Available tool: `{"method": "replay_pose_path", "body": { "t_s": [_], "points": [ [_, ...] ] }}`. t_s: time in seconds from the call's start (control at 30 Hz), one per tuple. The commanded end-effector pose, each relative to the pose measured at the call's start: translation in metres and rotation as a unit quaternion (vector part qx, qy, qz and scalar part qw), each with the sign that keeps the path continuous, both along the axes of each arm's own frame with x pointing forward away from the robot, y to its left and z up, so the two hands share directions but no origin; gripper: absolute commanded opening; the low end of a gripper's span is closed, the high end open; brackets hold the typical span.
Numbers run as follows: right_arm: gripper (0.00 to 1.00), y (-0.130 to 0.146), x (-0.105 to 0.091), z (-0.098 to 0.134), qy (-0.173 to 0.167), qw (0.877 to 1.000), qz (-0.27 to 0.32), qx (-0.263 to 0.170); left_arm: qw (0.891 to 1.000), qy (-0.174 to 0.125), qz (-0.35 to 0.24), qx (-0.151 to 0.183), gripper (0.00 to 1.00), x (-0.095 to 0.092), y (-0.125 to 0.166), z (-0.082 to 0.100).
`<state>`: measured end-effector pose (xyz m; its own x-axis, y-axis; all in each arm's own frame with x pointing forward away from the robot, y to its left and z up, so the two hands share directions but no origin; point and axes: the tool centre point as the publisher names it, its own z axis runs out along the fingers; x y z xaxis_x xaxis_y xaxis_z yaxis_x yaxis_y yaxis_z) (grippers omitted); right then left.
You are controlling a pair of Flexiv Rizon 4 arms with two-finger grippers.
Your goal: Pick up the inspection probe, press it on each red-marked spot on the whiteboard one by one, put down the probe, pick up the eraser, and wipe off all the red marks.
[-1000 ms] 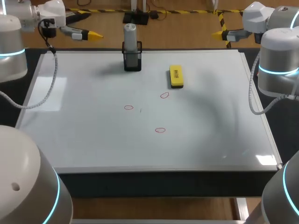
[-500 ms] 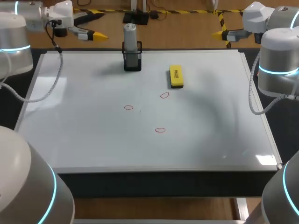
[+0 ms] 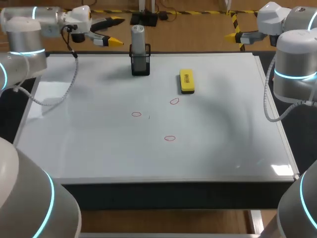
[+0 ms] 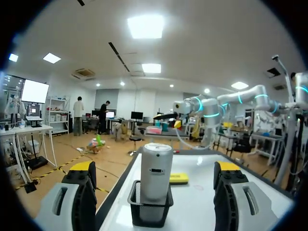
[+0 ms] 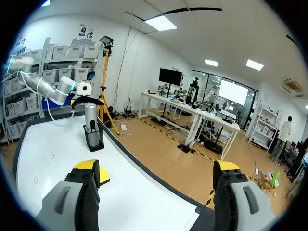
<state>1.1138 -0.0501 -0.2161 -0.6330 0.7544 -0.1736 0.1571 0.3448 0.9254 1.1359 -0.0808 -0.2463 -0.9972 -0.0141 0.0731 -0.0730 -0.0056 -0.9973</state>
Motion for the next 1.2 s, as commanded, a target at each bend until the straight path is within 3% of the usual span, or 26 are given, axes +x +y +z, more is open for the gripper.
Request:
{"method": "replay_pose_path", "body": {
  "t_s": [0.03,0.6,0.87,1.2],
  "points": [
    [1.0,0.0,0.0,0.0,0.0,1.0,0.0,0.0,0.999,0.002,-0.052,-0.012,1.0,0.01,-0.008,-0.008],
    [1.0,0.0,0.0,0.0,0.0,1.0,0.0,0.0,0.999,0.016,-0.022,0.021,1.0,0.021,-0.046,-0.016],
    [1.0,0.0,0.0,0.0,0.0,1.0,0.0,0.0,1.0,0.012,0.022,0.006,1.0,0.018,-0.055,-0.018],
    [1.0,0.0,0.0,0.0,0.0,1.0,0.0,0.0,1.0,0.013,0.028,-0.002,1.0,0.013,-0.063,-0.021]
  ]
}}
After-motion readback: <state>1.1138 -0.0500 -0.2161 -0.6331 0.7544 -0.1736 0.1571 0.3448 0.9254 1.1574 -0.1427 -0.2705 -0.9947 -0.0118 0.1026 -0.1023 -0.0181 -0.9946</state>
